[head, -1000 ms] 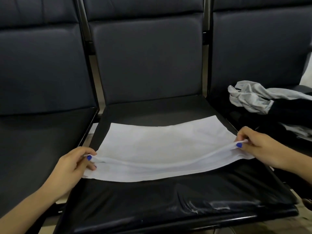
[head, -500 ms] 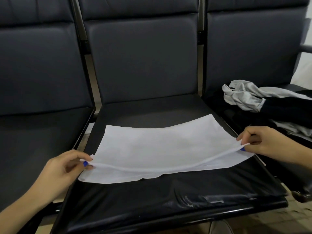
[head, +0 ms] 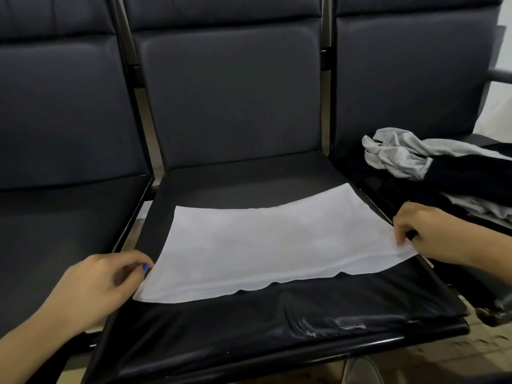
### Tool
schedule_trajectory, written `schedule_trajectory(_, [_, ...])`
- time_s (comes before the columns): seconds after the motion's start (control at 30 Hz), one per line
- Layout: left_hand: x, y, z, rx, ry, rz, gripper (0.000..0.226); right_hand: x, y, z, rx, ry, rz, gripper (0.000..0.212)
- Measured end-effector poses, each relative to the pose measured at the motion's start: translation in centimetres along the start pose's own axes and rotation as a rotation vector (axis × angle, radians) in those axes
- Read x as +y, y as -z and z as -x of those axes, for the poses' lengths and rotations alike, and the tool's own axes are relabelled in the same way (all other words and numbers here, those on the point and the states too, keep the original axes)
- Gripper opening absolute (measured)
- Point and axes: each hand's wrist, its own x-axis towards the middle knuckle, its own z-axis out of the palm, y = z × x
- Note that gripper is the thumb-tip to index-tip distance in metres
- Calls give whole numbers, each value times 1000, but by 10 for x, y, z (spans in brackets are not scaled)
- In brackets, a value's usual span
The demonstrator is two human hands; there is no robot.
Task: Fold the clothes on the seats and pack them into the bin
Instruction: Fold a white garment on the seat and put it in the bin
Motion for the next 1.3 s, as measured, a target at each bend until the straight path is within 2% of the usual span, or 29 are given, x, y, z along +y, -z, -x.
schedule_trajectory(0.07, [8,-2,-5,27,1,46,30,-6,4,2,-32,-78,62,37])
schedule_trajectory(0.13, [17,-7,-14,46,-59,40,10,-17,5,3,39,-146,108,28])
schedule_trajectory(0.2, [23,-14,-23,1,-157,13,29,-29,1,2,169,-196,173,6])
schedule_trajectory(0.23, [26,-19,-27,-24,-201,6,34,-34,-2,-1,180,-238,220,18])
schedule_trajectory(0.3, [32,-32,-34,-85,-275,-9,39,-40,-9,-6,27,-381,316,53])
schedule_trajectory(0.37, [45,-43,-39,-193,-304,38,50,-39,-13,-12,-101,-504,314,71])
schedule_trajectory(0.4, [50,-50,-41,-250,-313,83,58,-35,-13,-14,-124,-547,277,73])
schedule_trajectory(0.47, [61,-61,-43,-367,-331,143,66,-27,-11,-15,-148,-557,156,62])
schedule_trajectory(0.57, [79,-71,-43,-466,-357,194,38,-20,-6,-18,-137,-523,1,42])
schedule_trajectory(0.63, [90,-74,-43,-499,-340,247,29,-16,-3,-20,-97,-532,-95,33])
schedule_trajectory(0.77, [113,-71,-41,-592,-318,420,23,3,0,-17,43,-664,-689,17])
schedule_trajectory(0.83, [121,-68,-40,-640,-276,574,18,11,2,-12,58,-720,-962,15])
schedule_trajectory(0.93, [124,-61,-42,-619,-158,689,18,11,8,-12,-4,-751,-1228,20])
schedule_trajectory(1.07, [111,-49,-49,-533,34,761,24,-9,22,-22,-14,-654,-1513,17])
schedule_trajectory(1.23, [99,-34,-59,-338,416,995,22,-65,43,-34,-28,-337,-1527,16])
schedule_trajectory(1.3, [92,-31,-59,-305,503,1112,23,-96,49,-34,-86,-245,-1469,8])
